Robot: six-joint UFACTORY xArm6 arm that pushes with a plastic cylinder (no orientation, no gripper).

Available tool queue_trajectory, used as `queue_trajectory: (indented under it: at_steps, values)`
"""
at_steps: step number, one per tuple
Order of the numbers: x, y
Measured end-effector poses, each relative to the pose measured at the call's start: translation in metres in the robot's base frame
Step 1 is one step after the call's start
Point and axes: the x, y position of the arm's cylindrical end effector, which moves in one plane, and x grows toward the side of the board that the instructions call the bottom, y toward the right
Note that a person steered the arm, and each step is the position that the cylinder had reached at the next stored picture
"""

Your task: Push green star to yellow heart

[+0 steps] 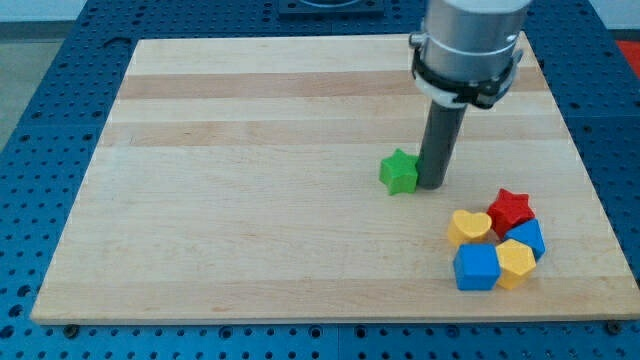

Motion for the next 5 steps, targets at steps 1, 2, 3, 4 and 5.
queue_trajectory:
  at_steps: [1, 2, 3, 4, 5]
  values:
    - [-0.003, 0.000]
    - [-0.024, 0.000]
    - [-0.034, 0.000]
    - [-0.040, -0.015]
    - [-0.027, -0.049]
